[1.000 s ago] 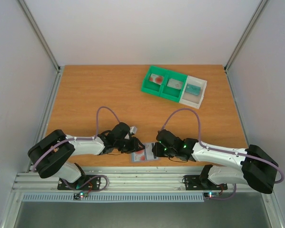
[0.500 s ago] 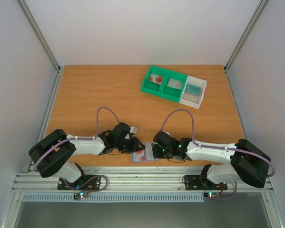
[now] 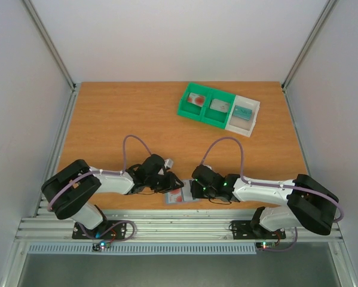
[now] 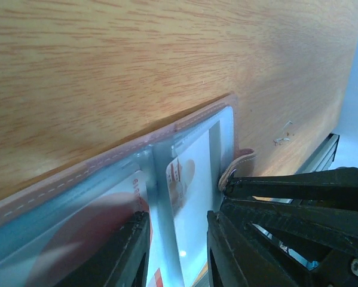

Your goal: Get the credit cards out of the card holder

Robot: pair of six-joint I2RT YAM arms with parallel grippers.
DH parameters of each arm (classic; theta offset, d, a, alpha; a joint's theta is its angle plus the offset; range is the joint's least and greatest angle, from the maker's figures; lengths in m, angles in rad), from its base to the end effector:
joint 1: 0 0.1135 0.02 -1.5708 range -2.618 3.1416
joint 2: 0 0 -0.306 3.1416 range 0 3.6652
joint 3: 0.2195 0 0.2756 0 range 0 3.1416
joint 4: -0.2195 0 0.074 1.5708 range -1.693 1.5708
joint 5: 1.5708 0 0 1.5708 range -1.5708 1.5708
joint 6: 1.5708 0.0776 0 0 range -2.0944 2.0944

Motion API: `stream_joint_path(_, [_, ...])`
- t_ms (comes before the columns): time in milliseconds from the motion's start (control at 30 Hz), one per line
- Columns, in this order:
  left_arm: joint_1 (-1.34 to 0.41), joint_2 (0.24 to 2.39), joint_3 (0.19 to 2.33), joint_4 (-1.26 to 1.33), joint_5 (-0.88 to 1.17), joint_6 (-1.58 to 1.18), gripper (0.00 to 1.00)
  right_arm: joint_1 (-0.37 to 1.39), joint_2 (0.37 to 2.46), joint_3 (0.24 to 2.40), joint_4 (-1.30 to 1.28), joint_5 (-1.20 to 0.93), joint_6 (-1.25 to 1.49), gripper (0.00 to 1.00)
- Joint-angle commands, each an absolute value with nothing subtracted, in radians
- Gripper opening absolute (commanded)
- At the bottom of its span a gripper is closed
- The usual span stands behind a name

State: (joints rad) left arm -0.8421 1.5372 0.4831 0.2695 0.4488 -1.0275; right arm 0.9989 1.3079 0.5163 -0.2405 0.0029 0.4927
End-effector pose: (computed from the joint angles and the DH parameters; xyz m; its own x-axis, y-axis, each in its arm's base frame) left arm 0.1724 -0.2437 0.1134 -0.9936 -0.0450 -0.1034 0.0505 0.6429 -0.7643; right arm 0.1355 0.2101 0.1296 -0.8067 -0.3793 -0.4532 -0.5204 0.8194 0.2405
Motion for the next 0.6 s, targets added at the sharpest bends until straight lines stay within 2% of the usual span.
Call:
stream_joint_path(0, [-0.846,1.569,0.469,0.327,0.440,-1.041,0.28,1.008,1.330,0.501,-0.218,0.011,0.516,0.19])
stream_joint_path(267, [-0.848,1.587,0.471,0.359,0.426,-1.051,0.26,1.011,1.327,0.481,-0.199,-0.017,0.540,0.18])
stream_joint_path(567, [-0.848,1.566,0.463,0.362,0.416,-1.053,0.03,1.012,1.325,0.477,-0.199,-0.016,0.544,0.17])
